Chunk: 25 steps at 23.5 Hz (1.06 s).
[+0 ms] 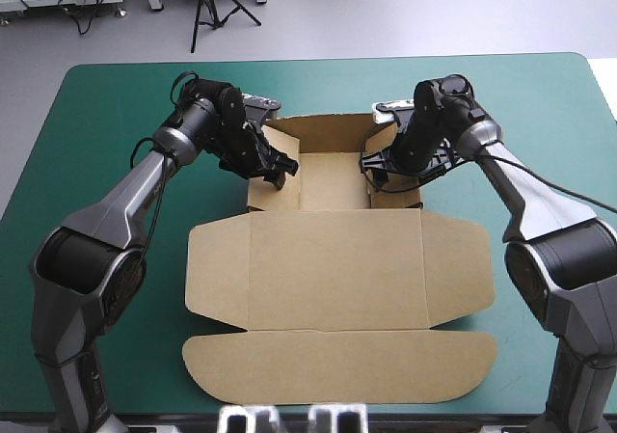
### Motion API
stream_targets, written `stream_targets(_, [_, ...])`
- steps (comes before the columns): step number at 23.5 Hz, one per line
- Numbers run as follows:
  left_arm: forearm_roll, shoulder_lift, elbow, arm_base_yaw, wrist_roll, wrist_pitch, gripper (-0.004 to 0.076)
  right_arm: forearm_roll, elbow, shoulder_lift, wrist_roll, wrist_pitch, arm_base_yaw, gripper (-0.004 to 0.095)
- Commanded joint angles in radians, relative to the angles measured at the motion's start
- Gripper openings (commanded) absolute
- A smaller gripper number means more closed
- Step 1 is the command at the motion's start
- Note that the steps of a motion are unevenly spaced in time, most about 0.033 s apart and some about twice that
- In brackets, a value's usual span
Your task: Fold the box
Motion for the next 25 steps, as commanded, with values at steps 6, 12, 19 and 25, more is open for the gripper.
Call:
stream_targets(6, [-0.012,-0.07,-0.021,-0.005,-0.009,0.06,0.0495,-0.052,-0.023,-0.112,-0.001,0.014,0.0,0.0735])
stream_targets(12, [0.049,-0.127,-0.052,-0.003,0.002,0.06,0.0495,-0.052,-0.028,-0.143,-0.02,0.014,0.0,0.0735])
stream_targets(19, [0.091,-0.231,-0.145,-0.003,0.002,0.06,0.0493,-0.052,-0.122,-0.211,-0.039,0.014,-0.001,0.0733])
stream_targets(25, [0.107,-0.493,-0.148,-0.005,0.117,0.06,0.0152,-0.054,-0.142,-0.335,-0.086,0.014,-0.001,0.0727])
